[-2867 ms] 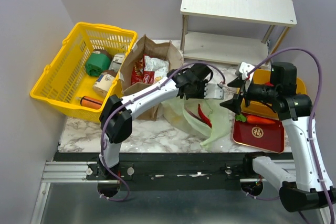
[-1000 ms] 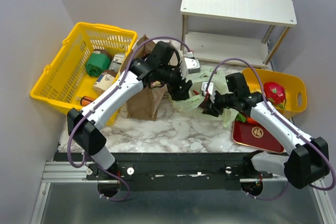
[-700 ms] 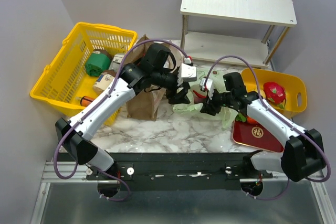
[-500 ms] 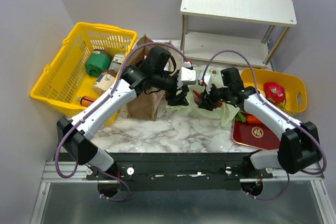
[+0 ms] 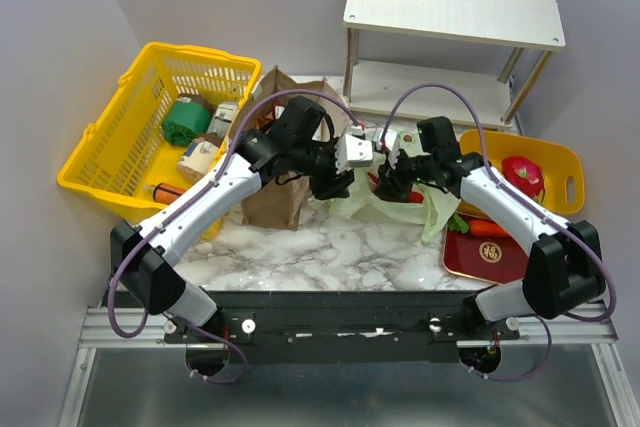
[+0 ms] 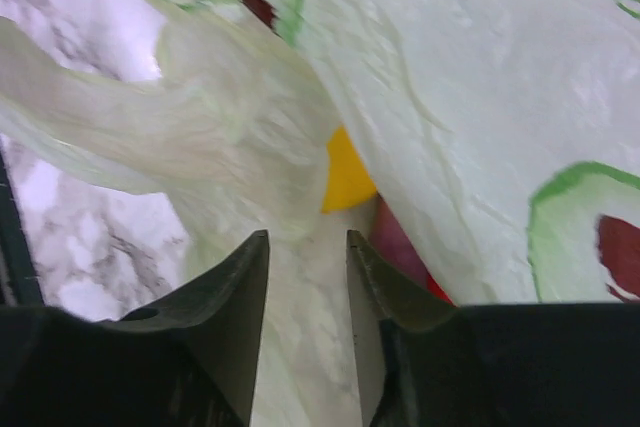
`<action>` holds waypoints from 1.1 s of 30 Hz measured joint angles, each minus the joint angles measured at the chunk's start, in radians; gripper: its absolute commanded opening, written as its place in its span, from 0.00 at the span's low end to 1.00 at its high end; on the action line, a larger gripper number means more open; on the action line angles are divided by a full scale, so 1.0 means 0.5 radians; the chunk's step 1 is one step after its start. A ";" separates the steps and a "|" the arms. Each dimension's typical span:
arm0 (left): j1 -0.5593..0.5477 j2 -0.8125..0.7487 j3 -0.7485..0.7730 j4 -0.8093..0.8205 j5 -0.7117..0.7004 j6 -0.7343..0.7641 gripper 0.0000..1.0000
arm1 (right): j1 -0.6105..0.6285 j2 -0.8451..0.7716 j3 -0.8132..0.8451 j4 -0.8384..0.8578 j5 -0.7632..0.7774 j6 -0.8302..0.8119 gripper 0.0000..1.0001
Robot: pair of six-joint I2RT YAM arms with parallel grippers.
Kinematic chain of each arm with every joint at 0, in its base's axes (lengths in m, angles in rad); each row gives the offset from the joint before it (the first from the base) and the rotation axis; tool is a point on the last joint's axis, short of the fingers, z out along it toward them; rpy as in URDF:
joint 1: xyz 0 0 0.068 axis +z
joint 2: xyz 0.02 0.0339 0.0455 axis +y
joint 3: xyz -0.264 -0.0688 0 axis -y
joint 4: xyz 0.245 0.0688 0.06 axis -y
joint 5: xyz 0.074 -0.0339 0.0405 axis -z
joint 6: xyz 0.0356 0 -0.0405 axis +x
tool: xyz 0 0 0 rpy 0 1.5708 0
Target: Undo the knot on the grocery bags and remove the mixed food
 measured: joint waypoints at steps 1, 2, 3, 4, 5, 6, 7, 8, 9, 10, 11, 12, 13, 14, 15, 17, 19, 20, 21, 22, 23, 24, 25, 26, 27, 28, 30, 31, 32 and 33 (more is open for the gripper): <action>0.008 -0.001 0.006 -0.002 -0.025 -0.002 0.51 | 0.000 0.003 0.001 0.002 0.059 -0.010 0.40; 0.013 -0.001 0.014 -0.002 -0.038 -0.002 0.43 | 0.000 0.008 0.003 0.002 0.116 -0.018 0.40; 0.020 -0.001 0.023 -0.004 -0.047 -0.007 0.38 | 0.000 0.019 0.006 0.005 0.167 -0.031 0.40; 0.030 -0.001 0.037 -0.011 -0.050 -0.019 0.33 | 0.000 0.032 0.011 0.014 0.217 -0.040 0.40; 0.034 -0.001 0.047 -0.012 -0.053 -0.016 0.18 | 0.000 0.050 0.015 0.023 0.260 -0.052 0.40; 0.041 -0.001 0.067 -0.027 -0.055 -0.023 0.07 | 0.000 0.072 0.017 0.034 0.301 -0.063 0.40; 0.047 -0.001 0.079 -0.040 -0.055 -0.022 0.00 | 0.000 0.099 0.018 0.044 0.333 -0.070 0.40; 0.055 -0.001 0.099 -0.073 -0.056 -0.024 0.00 | 0.000 0.141 0.024 0.054 0.372 -0.084 0.40; 0.054 -0.001 0.114 -0.090 -0.056 -0.011 0.00 | 0.000 0.159 0.025 0.058 0.385 -0.088 0.39; 0.054 0.001 0.137 -0.118 -0.055 -0.003 0.00 | 0.001 0.192 0.029 0.063 0.406 -0.098 0.39; 0.054 0.001 0.159 -0.144 -0.055 0.005 0.00 | 0.001 0.223 0.034 0.065 0.420 -0.105 0.39; 0.054 0.001 0.190 -0.179 -0.055 0.016 0.00 | 0.001 0.252 0.037 0.074 0.428 -0.108 0.39; 0.054 0.001 0.210 -0.205 -0.055 0.024 0.00 | 0.004 0.277 0.040 0.077 0.434 -0.112 0.39; 0.054 0.001 0.240 -0.237 -0.055 0.035 0.00 | 0.011 0.298 0.043 0.077 0.440 -0.115 0.39; 0.056 0.002 0.275 -0.266 -0.055 0.048 0.00 | 0.024 0.311 0.045 0.077 0.447 -0.117 0.39; 0.060 0.003 0.319 -0.304 -0.055 0.055 0.00 | 0.077 0.317 0.045 0.079 0.456 -0.117 0.40; 0.069 0.002 0.343 -0.316 -0.056 0.056 0.00 | 0.187 0.307 0.044 0.089 0.456 -0.120 0.40; 0.071 0.002 0.343 -0.316 -0.056 0.056 0.00 | 0.242 0.301 0.037 0.099 0.455 -0.120 0.40; 0.075 0.002 0.337 -0.314 -0.061 0.052 0.00 | 0.308 0.285 0.014 0.123 0.455 -0.122 0.40; 0.079 0.002 0.332 -0.315 -0.065 0.050 0.00 | 0.386 0.260 -0.020 0.134 0.451 -0.121 0.40; 0.082 0.002 0.320 -0.318 -0.068 0.041 0.00 | 0.443 0.246 -0.047 0.132 0.449 -0.105 0.40; 0.086 -0.005 0.311 -0.348 -0.072 0.029 0.00 | 0.475 0.240 -0.074 0.129 0.440 -0.103 0.40; 0.092 -0.014 0.298 -0.349 -0.076 0.021 0.00 | 0.490 0.240 -0.091 0.130 0.442 -0.104 0.40; 0.094 -0.014 0.294 -0.348 -0.079 0.014 0.00 | 0.497 0.240 -0.104 0.130 0.444 -0.105 0.40; 0.094 -0.014 0.288 -0.341 -0.082 0.010 0.00 | 0.497 0.240 -0.111 0.130 0.463 -0.108 0.40; 0.094 -0.014 0.282 -0.340 -0.088 0.006 0.00 | 0.497 0.240 -0.114 0.132 0.482 -0.118 0.41; 0.094 -0.017 0.262 -0.336 -0.096 0.005 0.00 | 0.497 0.240 -0.114 0.141 0.528 -0.138 0.46; 0.094 -0.018 0.255 -0.336 -0.100 0.005 0.00 | 0.497 0.240 -0.114 0.149 0.548 -0.153 0.55; 0.094 -0.018 0.247 -0.336 -0.106 0.005 0.00 | 0.496 0.240 -0.114 0.158 0.568 -0.165 0.60; 0.094 -0.018 0.243 -0.336 -0.110 0.005 0.00 | 0.493 0.240 -0.114 0.166 0.584 -0.176 0.67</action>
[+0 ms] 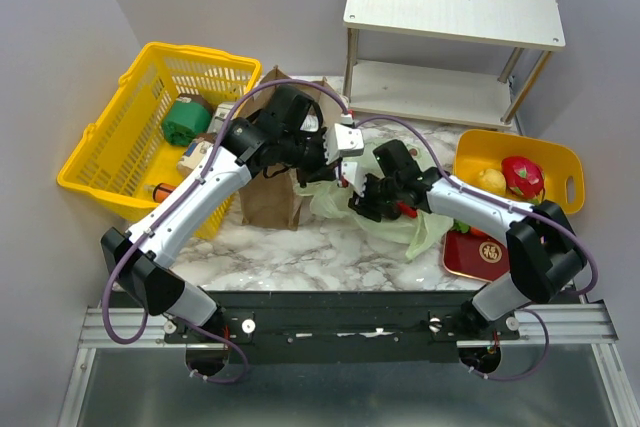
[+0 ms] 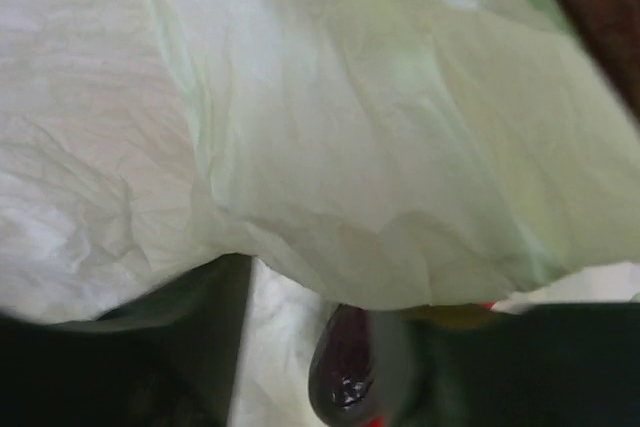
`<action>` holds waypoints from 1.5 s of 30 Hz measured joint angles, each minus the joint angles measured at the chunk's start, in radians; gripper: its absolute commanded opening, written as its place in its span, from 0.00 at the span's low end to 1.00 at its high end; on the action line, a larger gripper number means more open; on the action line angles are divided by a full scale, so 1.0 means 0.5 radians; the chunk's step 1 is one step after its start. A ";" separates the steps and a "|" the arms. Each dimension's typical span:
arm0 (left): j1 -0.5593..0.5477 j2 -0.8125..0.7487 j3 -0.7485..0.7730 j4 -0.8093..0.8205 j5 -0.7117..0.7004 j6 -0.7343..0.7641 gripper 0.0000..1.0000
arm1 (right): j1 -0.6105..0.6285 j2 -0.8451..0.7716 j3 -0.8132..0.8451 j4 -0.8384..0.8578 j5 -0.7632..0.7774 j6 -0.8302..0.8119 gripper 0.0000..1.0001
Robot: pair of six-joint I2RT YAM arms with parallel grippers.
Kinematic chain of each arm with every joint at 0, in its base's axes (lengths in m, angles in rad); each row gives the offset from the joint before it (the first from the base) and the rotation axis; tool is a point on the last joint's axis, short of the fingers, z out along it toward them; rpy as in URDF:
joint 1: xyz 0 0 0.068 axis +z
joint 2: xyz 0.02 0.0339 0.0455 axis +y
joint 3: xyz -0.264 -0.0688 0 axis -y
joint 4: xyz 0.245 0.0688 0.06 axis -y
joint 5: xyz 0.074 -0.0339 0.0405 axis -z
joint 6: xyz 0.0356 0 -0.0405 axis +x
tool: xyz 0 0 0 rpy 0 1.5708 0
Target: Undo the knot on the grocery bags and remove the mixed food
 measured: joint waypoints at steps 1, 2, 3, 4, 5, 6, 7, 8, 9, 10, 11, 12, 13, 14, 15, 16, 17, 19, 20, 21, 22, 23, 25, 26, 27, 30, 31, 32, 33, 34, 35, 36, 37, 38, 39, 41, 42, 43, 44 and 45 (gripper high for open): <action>0.000 0.000 -0.004 0.002 -0.004 0.000 0.00 | 0.000 0.000 0.000 0.013 0.016 -0.008 0.70; 0.001 0.000 -0.005 0.002 -0.008 0.000 0.00 | 0.000 0.000 0.000 0.027 0.032 -0.014 0.75; 0.002 0.000 -0.008 0.002 -0.011 -0.001 0.00 | 0.000 0.000 0.000 0.045 0.048 -0.021 0.81; 0.002 0.000 -0.008 0.005 -0.015 -0.001 0.00 | 0.000 0.000 0.000 0.061 0.064 -0.026 1.00; 0.004 0.000 -0.010 0.008 -0.018 -0.001 0.00 | 0.000 0.002 0.001 0.076 0.079 -0.029 1.00; 0.005 0.000 -0.011 0.011 -0.021 -0.001 0.00 | 0.000 0.008 0.001 0.092 0.096 -0.024 1.00; 0.005 0.000 -0.012 0.014 -0.021 -0.001 0.00 | 0.000 0.019 0.002 0.121 0.117 -0.040 1.00; 0.006 0.000 -0.018 0.015 -0.021 0.000 0.00 | 0.000 0.035 0.003 0.146 0.134 -0.043 1.00; 0.011 0.000 -0.023 0.015 -0.022 0.000 0.00 | 0.000 0.054 0.003 0.167 0.150 -0.046 1.00; 0.015 0.000 -0.027 0.014 -0.023 0.000 0.00 | 0.000 0.075 0.004 0.189 0.162 -0.047 1.00; 0.018 0.000 -0.033 0.014 -0.024 0.001 0.00 | 0.000 0.098 0.005 0.208 0.177 -0.050 1.00; 0.021 -0.002 -0.039 0.013 -0.025 0.002 0.00 | -0.002 0.124 0.011 0.217 0.183 -0.051 1.00; 0.025 -0.003 -0.043 0.011 -0.028 0.002 0.00 | -0.006 0.150 0.019 0.225 0.184 -0.057 1.00; 0.031 -0.008 -0.048 0.009 -0.030 0.003 0.00 | -0.006 0.177 0.027 0.236 0.184 -0.066 1.00; 0.040 -0.013 -0.053 0.002 -0.034 0.003 0.00 | -0.006 0.201 0.034 0.244 0.181 -0.078 1.00; 0.044 -0.017 -0.056 -0.004 -0.036 0.003 0.00 | -0.006 0.230 0.050 0.243 0.178 -0.089 1.00; 0.050 -0.025 -0.060 -0.009 -0.037 0.002 0.00 | -0.008 0.263 0.076 0.241 0.175 -0.095 1.00; 0.056 -0.041 -0.069 -0.020 -0.039 0.001 0.00 | -0.009 0.333 0.153 0.235 0.170 -0.100 1.00; 0.059 -0.046 -0.071 -0.022 -0.041 -0.001 0.00 | -0.010 0.368 0.201 0.230 0.164 -0.101 1.00; 0.062 -0.050 -0.072 -0.025 -0.042 -0.002 0.00 | -0.011 0.404 0.261 0.215 0.145 -0.104 1.00; 0.062 -0.051 -0.072 -0.026 -0.042 -0.003 0.00 | -0.014 0.439 0.323 0.189 0.124 -0.113 1.00; 0.062 -0.051 -0.072 -0.027 -0.043 -0.008 0.00 | -0.019 0.481 0.399 0.142 0.100 -0.126 1.00; 0.062 -0.051 -0.072 -0.030 -0.044 -0.016 0.00 | -0.019 0.575 0.558 0.053 0.065 -0.155 1.00; 0.062 -0.051 -0.072 -0.029 -0.044 -0.020 0.00 | -0.019 0.610 0.615 0.020 0.053 -0.165 1.00; 0.062 -0.051 -0.072 -0.029 -0.044 -0.024 0.00 | -0.020 0.639 0.654 -0.018 0.043 -0.178 1.00; 0.062 -0.049 -0.072 -0.028 -0.045 -0.037 0.00 | -0.023 0.709 0.724 -0.156 0.024 -0.229 1.00; 0.062 -0.047 -0.072 -0.028 -0.045 -0.040 0.00 | -0.023 0.738 0.751 -0.212 0.020 -0.244 1.00; 0.062 -0.045 -0.072 -0.027 -0.045 -0.041 0.00 | -0.023 0.774 0.777 -0.259 0.018 -0.256 1.00; 0.062 -0.043 -0.072 -0.026 -0.045 -0.044 0.00 | -0.023 0.800 0.793 -0.291 0.016 -0.261 1.00; 0.062 -0.039 -0.072 -0.024 -0.045 -0.047 0.00 | -0.023 0.828 0.816 -0.333 0.013 -0.263 1.00; 0.062 -0.036 -0.072 -0.022 -0.044 -0.048 0.00 | -0.023 0.853 0.842 -0.367 0.013 -0.264 1.00; 0.062 -0.031 -0.072 -0.018 -0.044 -0.053 0.00 | -0.023 0.877 0.868 -0.390 0.014 -0.260 1.00; 0.062 -0.024 -0.072 -0.014 -0.044 -0.056 0.00 | -0.023 0.900 0.898 -0.411 0.014 -0.258 1.00; 0.062 -0.018 -0.072 -0.012 -0.044 -0.061 0.00 | -0.023 0.922 0.925 -0.425 0.015 -0.258 1.00; 0.062 -0.011 -0.072 -0.011 -0.044 -0.066 0.00 | -0.023 0.938 0.951 -0.440 0.016 -0.256 1.00; 0.062 -0.005 -0.072 -0.006 -0.044 -0.075 0.00 | -0.023 0.954 0.985 -0.473 0.016 -0.257 1.00; 0.062 -0.002 -0.072 -0.004 -0.044 -0.078 0.00 | -0.023 0.955 0.987 -0.486 0.014 -0.260 1.00; 0.062 0.000 -0.072 -0.001 -0.043 -0.082 0.00 | -0.023 0.954 0.988 -0.494 0.011 -0.260 1.00; 0.062 0.001 -0.072 0.000 -0.043 -0.083 0.00 | -0.024 0.953 0.988 -0.500 -0.002 -0.261 1.00; 0.062 0.001 -0.072 0.000 -0.043 -0.085 0.00 | -0.024 0.952 0.988 -0.505 -0.017 -0.260 1.00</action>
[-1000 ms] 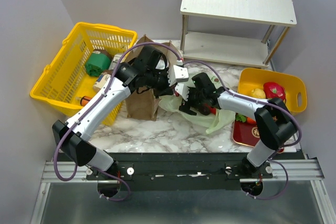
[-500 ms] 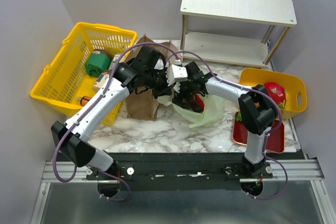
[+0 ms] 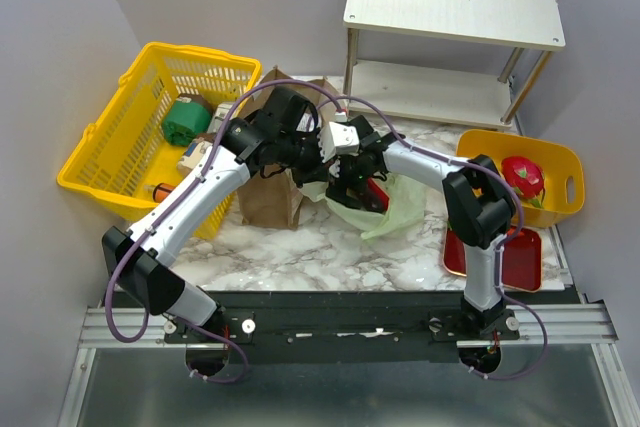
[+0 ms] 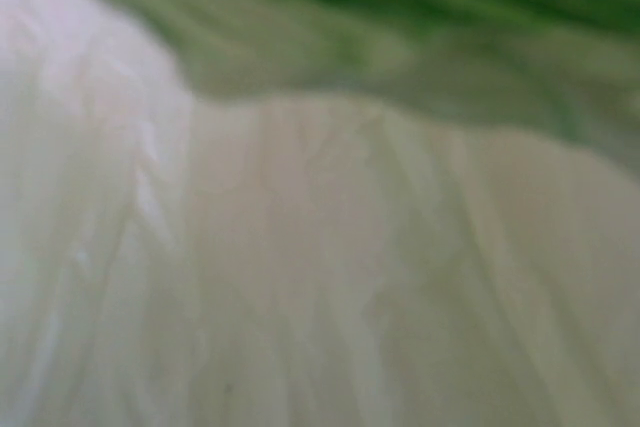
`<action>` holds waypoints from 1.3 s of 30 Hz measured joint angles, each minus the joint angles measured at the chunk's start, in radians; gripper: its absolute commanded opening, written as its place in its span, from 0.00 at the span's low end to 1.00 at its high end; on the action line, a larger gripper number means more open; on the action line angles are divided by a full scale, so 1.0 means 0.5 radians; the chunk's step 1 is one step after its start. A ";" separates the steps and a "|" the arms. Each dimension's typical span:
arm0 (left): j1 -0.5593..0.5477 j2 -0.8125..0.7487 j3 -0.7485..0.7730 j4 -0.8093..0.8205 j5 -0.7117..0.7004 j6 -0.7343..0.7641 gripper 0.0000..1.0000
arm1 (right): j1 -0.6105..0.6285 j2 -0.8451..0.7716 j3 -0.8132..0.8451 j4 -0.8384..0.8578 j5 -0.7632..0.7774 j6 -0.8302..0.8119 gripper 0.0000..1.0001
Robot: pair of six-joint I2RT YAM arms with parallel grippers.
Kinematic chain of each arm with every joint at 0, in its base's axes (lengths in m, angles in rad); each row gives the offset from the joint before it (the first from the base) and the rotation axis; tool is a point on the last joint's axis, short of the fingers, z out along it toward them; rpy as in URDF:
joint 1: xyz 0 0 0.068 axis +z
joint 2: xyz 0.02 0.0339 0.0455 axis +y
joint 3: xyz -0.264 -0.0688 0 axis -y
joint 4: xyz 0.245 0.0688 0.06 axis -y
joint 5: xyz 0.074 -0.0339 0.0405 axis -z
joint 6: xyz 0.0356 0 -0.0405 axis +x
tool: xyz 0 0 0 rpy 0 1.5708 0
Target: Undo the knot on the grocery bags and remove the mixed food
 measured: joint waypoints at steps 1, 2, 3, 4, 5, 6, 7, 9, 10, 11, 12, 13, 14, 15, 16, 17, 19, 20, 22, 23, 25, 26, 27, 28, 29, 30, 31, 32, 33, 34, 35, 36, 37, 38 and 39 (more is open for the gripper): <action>0.000 0.000 0.000 0.001 0.000 -0.001 0.00 | -0.002 -0.001 0.000 -0.006 -0.023 0.002 1.00; 0.000 0.000 0.000 0.003 0.000 -0.002 0.00 | -0.003 -0.003 0.000 -0.008 -0.053 0.007 1.00; 0.000 0.000 0.000 0.006 0.000 -0.003 0.00 | -0.003 -0.004 0.011 -0.022 -0.072 0.024 1.00; 0.000 0.000 0.000 0.009 0.000 -0.004 0.00 | -0.003 0.003 0.034 -0.040 -0.090 0.044 1.00; 0.000 0.000 0.000 0.012 0.000 -0.005 0.00 | -0.003 0.014 0.076 -0.066 -0.105 0.066 1.00; 0.000 0.000 0.000 0.015 0.000 -0.005 0.00 | -0.003 0.034 0.137 -0.100 -0.115 0.095 1.00; 0.000 0.000 0.000 0.017 0.001 -0.005 0.00 | -0.003 0.065 0.214 -0.125 -0.125 0.123 1.00; 0.000 0.000 0.000 0.018 0.000 -0.005 0.00 | -0.003 0.129 0.351 -0.126 -0.161 0.192 1.00; 0.000 0.000 0.000 0.018 0.000 -0.005 0.00 | -0.003 0.136 0.359 -0.126 -0.166 0.201 1.00; 0.000 0.000 0.000 0.018 0.000 -0.005 0.00 | -0.003 0.140 0.362 -0.122 -0.192 0.232 1.00; 0.000 0.000 0.000 0.018 0.000 -0.005 0.00 | -0.003 0.143 0.356 -0.124 -0.216 0.266 1.00; 0.000 0.000 0.000 0.018 0.000 -0.005 0.00 | -0.003 0.143 0.347 -0.122 -0.241 0.295 1.00; 0.000 0.000 -0.001 0.018 0.000 -0.005 0.00 | -0.003 0.148 0.343 -0.122 -0.268 0.327 1.00; 0.000 -0.001 -0.001 0.018 0.001 -0.005 0.00 | -0.003 0.156 0.342 -0.118 -0.291 0.362 1.00; 0.000 -0.001 -0.001 0.018 0.000 -0.005 0.00 | -0.003 0.166 0.342 -0.111 -0.317 0.396 1.00; 0.000 -0.001 -0.002 0.019 0.001 -0.006 0.00 | -0.003 0.179 0.342 -0.102 -0.340 0.430 1.00; 0.000 -0.001 -0.005 0.021 0.001 -0.007 0.00 | -0.003 0.220 0.342 -0.069 -0.389 0.516 1.00; 0.000 -0.001 -0.006 0.022 0.001 -0.008 0.00 | -0.003 0.239 0.340 -0.047 -0.415 0.559 1.00; 0.000 -0.001 -0.014 0.024 0.001 -0.008 0.00 | -0.003 0.243 0.275 0.083 -0.449 0.671 1.00; 0.000 -0.001 -0.018 0.025 0.001 -0.009 0.00 | -0.003 0.232 0.223 0.166 -0.466 0.726 1.00; 0.000 -0.001 -0.021 0.024 0.002 -0.013 0.00 | -0.003 0.194 0.075 0.387 -0.481 0.861 1.00; 0.000 -0.001 -0.021 0.024 0.002 -0.014 0.00 | -0.003 0.179 0.019 0.474 -0.494 0.914 1.00; 0.000 -0.001 -0.022 0.024 0.002 -0.015 0.00 | -0.003 0.172 -0.005 0.538 -0.498 0.972 1.00; 0.000 -0.001 -0.022 0.024 0.002 -0.018 0.00 | -0.003 0.172 -0.011 0.599 -0.497 1.027 1.00; 0.000 -0.001 -0.022 0.024 0.002 -0.021 0.00 | -0.003 0.175 -0.011 0.655 -0.488 1.077 1.00; 0.000 -0.001 -0.024 0.024 0.002 -0.024 0.00 | -0.003 0.176 -0.010 0.702 -0.475 1.128 1.00; 0.000 -0.001 -0.024 0.024 0.002 -0.026 0.00 | -0.002 0.184 -0.002 0.748 -0.456 1.181 1.00; 0.000 -0.001 -0.025 0.024 0.002 -0.030 0.00 | -0.002 0.198 0.014 0.782 -0.440 1.220 0.96; 0.000 -0.001 -0.025 0.024 0.001 -0.031 0.00 | -0.002 0.215 0.027 0.816 -0.420 1.254 0.93; 0.000 -0.001 -0.025 0.024 0.001 -0.035 0.00 | -0.003 0.230 0.034 0.841 -0.397 1.279 0.90; 0.000 -0.001 -0.025 0.024 0.001 -0.037 0.00 | -0.003 0.239 0.036 0.861 -0.370 1.299 0.84; 0.001 -0.001 -0.025 0.024 0.001 -0.037 0.00 | -0.003 0.244 0.036 0.871 -0.347 1.318 0.81; 0.002 -0.001 -0.025 0.024 0.001 -0.038 0.00 | -0.003 0.245 0.034 0.876 -0.318 1.337 0.79; 0.003 -0.001 -0.025 0.024 0.001 -0.038 0.00 | -0.003 0.244 0.027 0.890 -0.291 1.352 0.74; 0.003 -0.001 -0.025 0.024 0.000 -0.038 0.00 | -0.003 0.236 0.011 0.906 -0.267 1.365 0.72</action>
